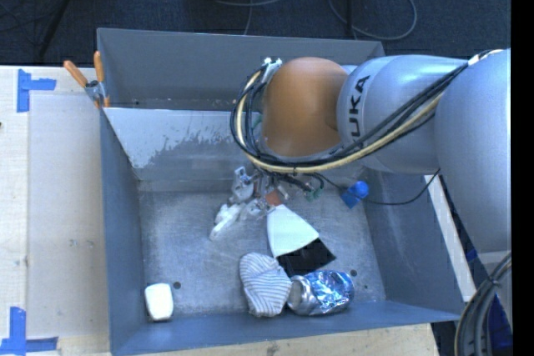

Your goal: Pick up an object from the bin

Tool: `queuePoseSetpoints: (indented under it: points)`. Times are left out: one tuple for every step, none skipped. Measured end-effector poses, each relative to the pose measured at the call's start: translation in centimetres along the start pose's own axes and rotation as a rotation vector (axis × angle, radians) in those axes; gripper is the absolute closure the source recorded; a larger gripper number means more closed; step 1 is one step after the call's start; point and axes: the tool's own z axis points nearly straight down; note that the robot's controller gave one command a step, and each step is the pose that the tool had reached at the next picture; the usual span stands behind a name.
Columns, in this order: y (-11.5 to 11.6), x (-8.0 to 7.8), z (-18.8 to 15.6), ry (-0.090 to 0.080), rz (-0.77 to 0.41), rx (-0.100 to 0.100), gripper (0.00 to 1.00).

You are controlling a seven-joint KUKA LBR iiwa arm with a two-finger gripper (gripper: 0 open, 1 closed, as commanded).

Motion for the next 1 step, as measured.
queuePoseSetpoints:
  points:
    - [-0.83,1.14,-16.36,-0.007,0.004,0.002,1.0]
